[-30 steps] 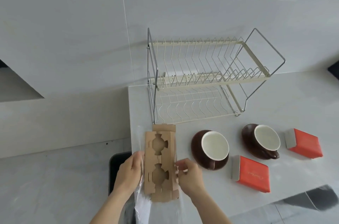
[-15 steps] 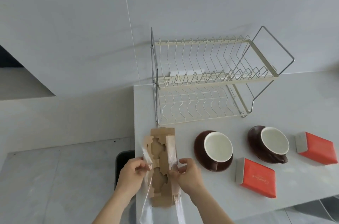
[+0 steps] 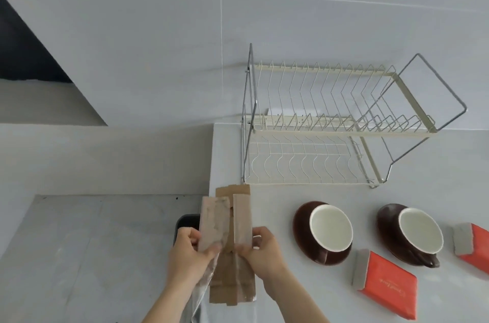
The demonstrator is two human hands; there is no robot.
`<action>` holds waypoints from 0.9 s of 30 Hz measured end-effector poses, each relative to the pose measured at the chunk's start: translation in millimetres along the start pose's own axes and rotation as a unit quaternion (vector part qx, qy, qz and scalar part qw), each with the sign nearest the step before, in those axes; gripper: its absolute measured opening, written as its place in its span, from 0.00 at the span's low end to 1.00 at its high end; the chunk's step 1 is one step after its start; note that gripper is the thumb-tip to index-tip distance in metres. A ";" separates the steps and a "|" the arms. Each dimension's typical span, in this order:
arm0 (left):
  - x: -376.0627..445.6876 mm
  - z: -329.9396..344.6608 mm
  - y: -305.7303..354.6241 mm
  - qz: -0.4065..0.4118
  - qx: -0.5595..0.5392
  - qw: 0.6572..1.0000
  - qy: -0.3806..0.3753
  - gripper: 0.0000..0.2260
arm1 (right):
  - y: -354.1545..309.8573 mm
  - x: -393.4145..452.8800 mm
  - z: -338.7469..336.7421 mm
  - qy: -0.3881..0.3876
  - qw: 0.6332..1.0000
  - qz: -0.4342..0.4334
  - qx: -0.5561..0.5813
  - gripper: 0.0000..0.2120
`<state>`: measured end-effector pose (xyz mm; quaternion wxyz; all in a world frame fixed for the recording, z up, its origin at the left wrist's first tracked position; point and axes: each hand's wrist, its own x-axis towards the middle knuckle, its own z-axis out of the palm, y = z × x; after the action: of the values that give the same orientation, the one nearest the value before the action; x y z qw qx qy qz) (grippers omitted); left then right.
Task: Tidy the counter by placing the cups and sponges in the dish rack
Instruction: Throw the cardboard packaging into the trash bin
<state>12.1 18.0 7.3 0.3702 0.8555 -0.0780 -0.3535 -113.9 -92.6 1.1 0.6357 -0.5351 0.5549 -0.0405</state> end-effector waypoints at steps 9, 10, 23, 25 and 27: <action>30.3 -68.3 -59.3 -0.043 -0.059 0.997 -0.024 0.23 | -11.6 7.1 88.7 -0.035 0.999 0.012 -0.022 0.13; 34.6 -76.3 -63.1 -0.044 -0.059 0.997 -0.021 0.25 | -13.3 11.0 100.1 -0.036 0.999 0.012 -0.032 0.13; 107.0 -108.4 -143.0 -0.146 0.004 0.989 -0.010 0.17 | 6.7 63.3 210.4 -0.002 0.974 0.104 -0.204 0.17; 118.9 -100.5 -153.2 -0.143 0.012 0.990 -0.016 0.14 | 12.9 78.4 213.8 0.005 0.966 0.131 -0.224 0.15; 132.3 -91.2 -163.4 -0.138 0.024 0.990 -0.030 0.10 | 22.4 95.7 216.3 0.006 0.955 0.154 -0.251 0.12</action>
<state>149.1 135.1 -134.1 0.2950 0.8557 0.0209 -0.4247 72.4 -7.5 -119.3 0.4757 -0.5853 0.6267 0.1957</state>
